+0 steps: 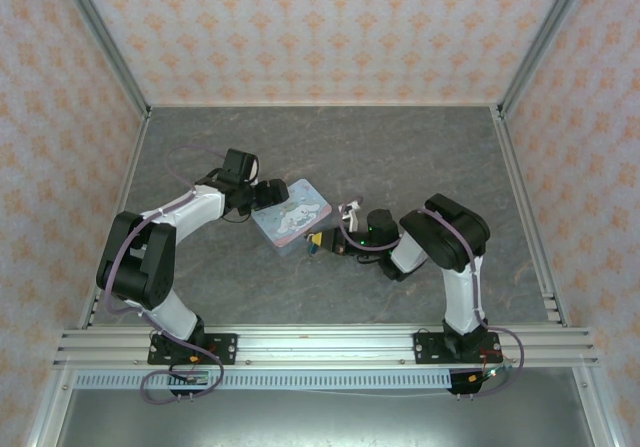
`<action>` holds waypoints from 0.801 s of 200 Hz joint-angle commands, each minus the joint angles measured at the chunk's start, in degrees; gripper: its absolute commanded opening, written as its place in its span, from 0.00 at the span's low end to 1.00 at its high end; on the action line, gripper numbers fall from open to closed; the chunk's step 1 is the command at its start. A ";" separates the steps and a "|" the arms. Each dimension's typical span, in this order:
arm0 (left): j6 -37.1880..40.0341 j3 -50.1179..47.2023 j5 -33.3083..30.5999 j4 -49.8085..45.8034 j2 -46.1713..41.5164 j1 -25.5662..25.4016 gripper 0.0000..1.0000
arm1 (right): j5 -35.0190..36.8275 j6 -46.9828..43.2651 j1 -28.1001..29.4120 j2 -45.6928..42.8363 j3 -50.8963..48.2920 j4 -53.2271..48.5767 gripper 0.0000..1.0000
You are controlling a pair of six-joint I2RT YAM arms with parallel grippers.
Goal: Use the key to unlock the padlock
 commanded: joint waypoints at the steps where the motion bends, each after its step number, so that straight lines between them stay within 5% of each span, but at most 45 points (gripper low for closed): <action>1: 0.00 -1.49 -1.66 -2.09 -0.62 -0.30 0.83 | 2.86 1.97 -0.54 -2.02 -0.70 4.79 0.00; 96: -1.19 -2.47 -2.75 -1.14 -2.25 -0.26 0.89 | 14.21 7.14 -2.17 -7.51 -2.63 4.83 0.00; 160: -2.48 -3.50 -7.84 -3.44 -12.51 -0.04 1.00 | 13.73 -1.20 -5.00 -18.53 -7.28 -11.49 0.00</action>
